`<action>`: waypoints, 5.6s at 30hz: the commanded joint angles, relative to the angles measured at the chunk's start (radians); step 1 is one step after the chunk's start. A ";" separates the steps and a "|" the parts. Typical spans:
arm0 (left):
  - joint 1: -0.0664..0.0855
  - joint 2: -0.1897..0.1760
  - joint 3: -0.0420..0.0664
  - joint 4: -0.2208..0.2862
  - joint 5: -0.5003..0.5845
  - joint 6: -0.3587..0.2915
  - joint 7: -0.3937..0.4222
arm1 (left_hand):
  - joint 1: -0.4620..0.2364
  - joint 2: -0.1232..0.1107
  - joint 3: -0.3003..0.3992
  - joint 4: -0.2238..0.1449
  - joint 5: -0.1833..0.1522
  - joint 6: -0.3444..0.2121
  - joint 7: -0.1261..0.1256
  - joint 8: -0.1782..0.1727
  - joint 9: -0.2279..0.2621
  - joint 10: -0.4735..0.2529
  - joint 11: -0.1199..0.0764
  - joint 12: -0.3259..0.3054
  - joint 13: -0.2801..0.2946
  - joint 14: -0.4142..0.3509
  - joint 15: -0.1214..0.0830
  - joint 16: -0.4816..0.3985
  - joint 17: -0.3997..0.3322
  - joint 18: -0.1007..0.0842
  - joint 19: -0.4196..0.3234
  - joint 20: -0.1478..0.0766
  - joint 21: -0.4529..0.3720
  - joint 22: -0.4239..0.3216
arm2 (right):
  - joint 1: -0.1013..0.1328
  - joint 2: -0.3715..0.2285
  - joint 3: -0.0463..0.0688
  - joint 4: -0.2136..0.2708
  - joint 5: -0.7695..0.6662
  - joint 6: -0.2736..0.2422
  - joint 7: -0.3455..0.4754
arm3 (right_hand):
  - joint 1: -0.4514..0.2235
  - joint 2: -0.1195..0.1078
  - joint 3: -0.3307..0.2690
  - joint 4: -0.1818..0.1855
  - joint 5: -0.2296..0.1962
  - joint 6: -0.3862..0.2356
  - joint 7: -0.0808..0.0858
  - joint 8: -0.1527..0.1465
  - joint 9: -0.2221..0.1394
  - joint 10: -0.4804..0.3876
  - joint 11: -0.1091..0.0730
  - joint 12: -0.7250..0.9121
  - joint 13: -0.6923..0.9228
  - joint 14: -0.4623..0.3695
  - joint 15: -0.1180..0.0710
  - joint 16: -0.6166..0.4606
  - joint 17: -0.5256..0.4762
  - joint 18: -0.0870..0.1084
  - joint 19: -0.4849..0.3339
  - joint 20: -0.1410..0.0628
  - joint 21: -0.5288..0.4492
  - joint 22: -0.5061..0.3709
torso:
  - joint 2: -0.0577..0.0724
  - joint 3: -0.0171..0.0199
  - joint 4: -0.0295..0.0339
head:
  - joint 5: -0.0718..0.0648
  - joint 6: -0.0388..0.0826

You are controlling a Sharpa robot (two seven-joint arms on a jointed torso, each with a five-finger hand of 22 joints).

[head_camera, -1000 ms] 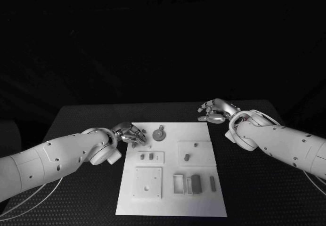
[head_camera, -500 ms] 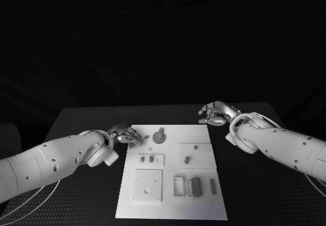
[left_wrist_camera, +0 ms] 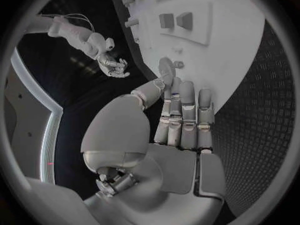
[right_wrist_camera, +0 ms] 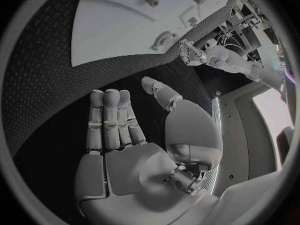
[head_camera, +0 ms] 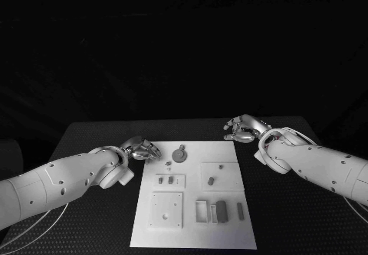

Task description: Assemble the parts on the task board

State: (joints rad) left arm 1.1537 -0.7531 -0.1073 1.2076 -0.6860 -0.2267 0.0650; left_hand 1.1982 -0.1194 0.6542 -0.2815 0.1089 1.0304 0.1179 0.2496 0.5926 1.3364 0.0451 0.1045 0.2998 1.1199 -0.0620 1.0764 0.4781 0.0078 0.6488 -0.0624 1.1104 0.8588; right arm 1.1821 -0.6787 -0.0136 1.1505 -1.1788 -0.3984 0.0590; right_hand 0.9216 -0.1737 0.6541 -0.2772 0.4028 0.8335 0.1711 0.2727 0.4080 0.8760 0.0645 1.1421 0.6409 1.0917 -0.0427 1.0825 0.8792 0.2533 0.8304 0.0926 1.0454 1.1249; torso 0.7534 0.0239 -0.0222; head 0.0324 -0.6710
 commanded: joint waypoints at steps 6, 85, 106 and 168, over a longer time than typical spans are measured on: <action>0.001 0.011 0.000 0.014 -0.363 -0.134 0.091 | -0.010 -0.065 -0.056 -0.004 -0.022 -0.041 0.013 -0.008 -0.001 -0.054 0.019 0.006 0.008 -0.044 0.019 -0.016 -0.005 0.000 -0.016 -0.081 0.003 0.014 | 0.000 -0.002 0.000 0.003 -0.002 0.007 0.010 | -0.005 0.001 -0.006 0.000 0.007 0.000 0.004 0.005 -0.001 -0.008 0.000 0.001 -0.002 -0.009 0.001 0.001 -0.001 0.008 -0.002 0.002 -0.005 -0.002 | 0.000 0.0004 0.0018 | 0.001 -0.001; 0.037 -0.026 -0.001 0.108 0.441 -0.189 0.159 | -0.065 -0.018 -0.092 0.031 0.026 -0.059 0.015 0.019 -0.002 -0.127 0.034 0.085 0.039 -0.087 0.040 -0.078 -0.041 0.001 -0.052 -0.057 -0.033 0.008 | -0.060 0.350 -0.051 -0.088 -0.339 0.085 -0.049 | 0.128 0.024 0.004 -0.011 -0.244 0.095 -0.038 0.043 -0.005 0.066 -0.043 0.152 0.051 0.068 -0.043 0.169 0.046 0.009 0.098 -0.061 0.095 0.034 | 0.028 -0.0233 0.0343 | -0.007 0.015; 0.051 -0.044 -0.002 0.139 0.467 -0.206 0.167 | -0.066 -0.020 -0.092 0.031 0.025 -0.061 0.015 0.019 -0.002 -0.129 0.034 0.088 0.039 -0.087 0.040 -0.083 -0.043 0.000 -0.053 -0.056 -0.036 0.007 | -0.061 0.354 -0.057 -0.082 -0.344 0.110 -0.053 | 0.112 0.026 0.003 -0.012 -0.237 0.103 -0.039 0.046 -0.006 0.063 -0.044 0.156 0.060 0.067 -0.043 0.175 0.051 0.009 0.099 -0.064 0.099 0.035 | 0.042 -0.0378 0.0423 | -0.015 0.014; 0.054 -0.049 -0.002 0.145 0.468 -0.203 0.158 | -0.062 -0.020 -0.090 0.032 0.018 -0.067 0.017 0.019 -0.004 -0.136 0.036 0.091 0.038 -0.085 0.042 -0.089 -0.045 -0.001 -0.054 -0.055 -0.039 0.006 | -0.071 0.376 -0.099 -0.097 -0.440 0.131 -0.124 | 0.132 0.033 0.050 -0.013 -0.346 0.195 -0.071 0.086 0.011 0.075 -0.073 0.144 0.087 0.070 -0.069 0.180 0.061 0.008 0.097 -0.072 0.111 0.031 | 0.046 -0.0407 0.0399 | -0.015 0.001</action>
State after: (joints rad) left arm 1.2062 -0.8021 -0.1099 1.3505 -0.2227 -0.4261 0.2151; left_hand 1.1421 -0.1396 0.5649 -0.2554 0.1308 0.9690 0.1347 0.2624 0.5900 1.2079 0.0805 0.1889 0.3371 1.0380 -0.0229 0.9912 0.4346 0.0077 0.6021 -0.0588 1.0763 0.8662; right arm 1.1302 -0.3001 -0.1001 1.0598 -1.6070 -0.3301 -0.0418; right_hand 1.0468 -0.1382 0.6984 -0.2885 0.0619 1.0191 0.0968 0.3522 0.4177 0.9492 -0.0054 1.2893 0.7268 1.1614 -0.1053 1.2584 0.9389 0.2502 0.9255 0.0263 1.1585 1.1578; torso 0.7994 -0.0168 0.0174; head 0.0183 -0.6710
